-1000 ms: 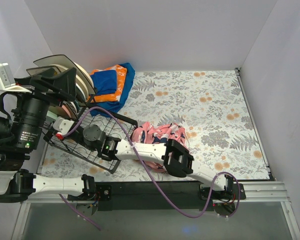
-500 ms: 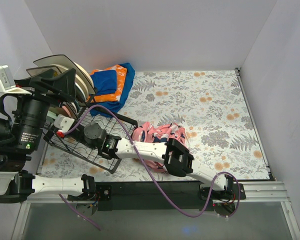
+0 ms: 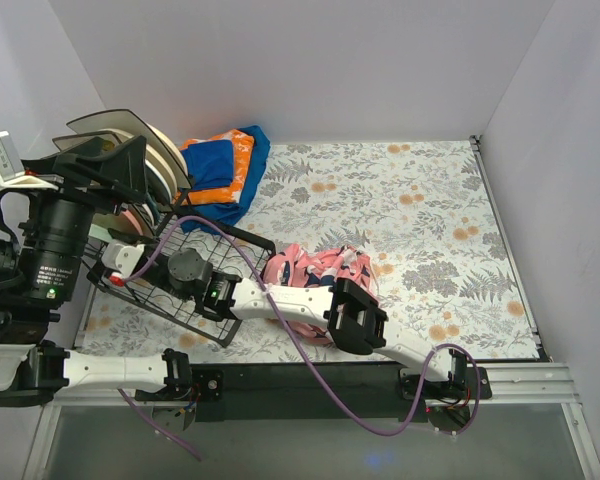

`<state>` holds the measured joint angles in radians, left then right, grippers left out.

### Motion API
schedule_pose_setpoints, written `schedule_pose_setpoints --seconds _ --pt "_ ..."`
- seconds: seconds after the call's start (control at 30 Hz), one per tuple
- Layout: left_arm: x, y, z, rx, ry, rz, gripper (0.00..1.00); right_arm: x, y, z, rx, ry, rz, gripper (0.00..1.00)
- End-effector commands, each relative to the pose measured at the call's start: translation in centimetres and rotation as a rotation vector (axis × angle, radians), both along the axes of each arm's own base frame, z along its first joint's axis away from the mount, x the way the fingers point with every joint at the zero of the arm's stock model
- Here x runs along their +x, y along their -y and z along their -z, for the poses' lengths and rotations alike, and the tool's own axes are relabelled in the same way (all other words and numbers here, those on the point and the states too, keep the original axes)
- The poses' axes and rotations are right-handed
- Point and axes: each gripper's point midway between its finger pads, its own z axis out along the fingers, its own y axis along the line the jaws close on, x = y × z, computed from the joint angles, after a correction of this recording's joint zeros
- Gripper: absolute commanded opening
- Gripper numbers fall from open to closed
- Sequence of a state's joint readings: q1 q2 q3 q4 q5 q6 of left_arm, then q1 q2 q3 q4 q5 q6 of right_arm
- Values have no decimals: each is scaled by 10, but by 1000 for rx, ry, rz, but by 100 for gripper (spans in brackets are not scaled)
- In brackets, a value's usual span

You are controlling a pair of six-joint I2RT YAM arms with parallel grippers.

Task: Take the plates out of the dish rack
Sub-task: Unload the plate from the dish rack.

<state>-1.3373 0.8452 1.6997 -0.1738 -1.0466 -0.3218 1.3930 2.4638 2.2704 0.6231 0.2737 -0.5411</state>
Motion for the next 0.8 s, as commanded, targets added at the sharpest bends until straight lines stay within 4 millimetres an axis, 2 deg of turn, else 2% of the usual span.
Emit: schedule_pose_setpoints --seconds 0.0,0.33,0.37,0.43,0.47,0.77 --pt "-2 -7 -4 -11 14 -3 72 -7 17 -63 130 204 38 1" --pt "-1 -8 -4 3 16 -14 72 -12 24 -73 153 225 23 1" --pt "-1 -8 -4 2 18 -13 72 -15 28 -81 169 227 11 1" --pt "-1 -9 -3 2 18 -14 72 -18 29 -80 172 209 -14 1" --pt "-1 -9 -3 3 19 -15 72 -21 32 -88 188 210 -27 1" --pt "-3 -15 0 -3 20 -17 72 -20 44 -99 247 164 -18 1"
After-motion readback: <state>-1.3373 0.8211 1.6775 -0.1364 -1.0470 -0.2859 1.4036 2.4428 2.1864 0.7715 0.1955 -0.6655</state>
